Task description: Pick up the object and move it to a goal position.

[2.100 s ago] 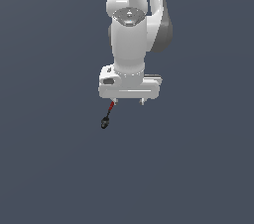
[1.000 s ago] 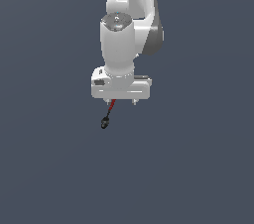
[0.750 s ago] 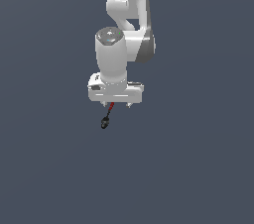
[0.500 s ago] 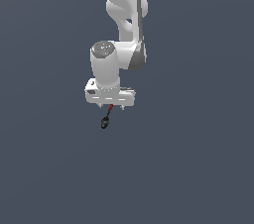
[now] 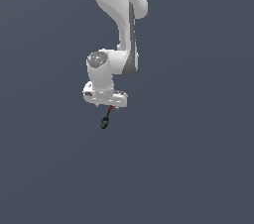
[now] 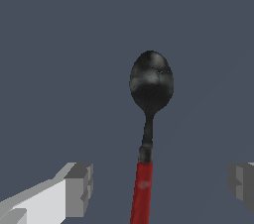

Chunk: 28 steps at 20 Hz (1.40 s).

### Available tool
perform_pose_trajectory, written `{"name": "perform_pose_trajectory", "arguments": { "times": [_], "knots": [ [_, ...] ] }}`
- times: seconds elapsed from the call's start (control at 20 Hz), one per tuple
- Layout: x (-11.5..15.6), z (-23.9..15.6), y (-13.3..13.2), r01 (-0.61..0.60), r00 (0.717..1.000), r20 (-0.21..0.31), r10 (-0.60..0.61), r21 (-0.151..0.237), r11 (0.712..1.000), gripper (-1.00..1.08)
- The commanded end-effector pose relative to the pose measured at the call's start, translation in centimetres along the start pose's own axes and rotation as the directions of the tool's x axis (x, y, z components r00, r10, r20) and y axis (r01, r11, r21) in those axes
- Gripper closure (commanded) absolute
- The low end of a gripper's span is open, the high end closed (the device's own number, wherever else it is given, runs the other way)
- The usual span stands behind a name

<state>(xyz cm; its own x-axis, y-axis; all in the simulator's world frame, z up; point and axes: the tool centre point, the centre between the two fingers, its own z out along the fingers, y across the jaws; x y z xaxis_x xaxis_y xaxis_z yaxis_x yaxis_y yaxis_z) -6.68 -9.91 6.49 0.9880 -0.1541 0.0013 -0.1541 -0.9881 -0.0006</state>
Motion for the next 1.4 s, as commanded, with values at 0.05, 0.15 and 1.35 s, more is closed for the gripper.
{"name": "perform_pose_trajectory", "arguments": {
  "times": [0.05,0.15,1.35],
  "knots": [
    [-0.3,0.4,0.3,-0.004,1.000,0.001,0.004,-0.001,1.000,-0.92],
    [-0.2,0.3,0.2,-0.003,1.000,0.002,0.003,-0.001,1.000,-0.92],
    [-0.4,5.5,0.3,-0.004,1.000,0.001,0.004,-0.001,1.000,1.08]
  ]
}}
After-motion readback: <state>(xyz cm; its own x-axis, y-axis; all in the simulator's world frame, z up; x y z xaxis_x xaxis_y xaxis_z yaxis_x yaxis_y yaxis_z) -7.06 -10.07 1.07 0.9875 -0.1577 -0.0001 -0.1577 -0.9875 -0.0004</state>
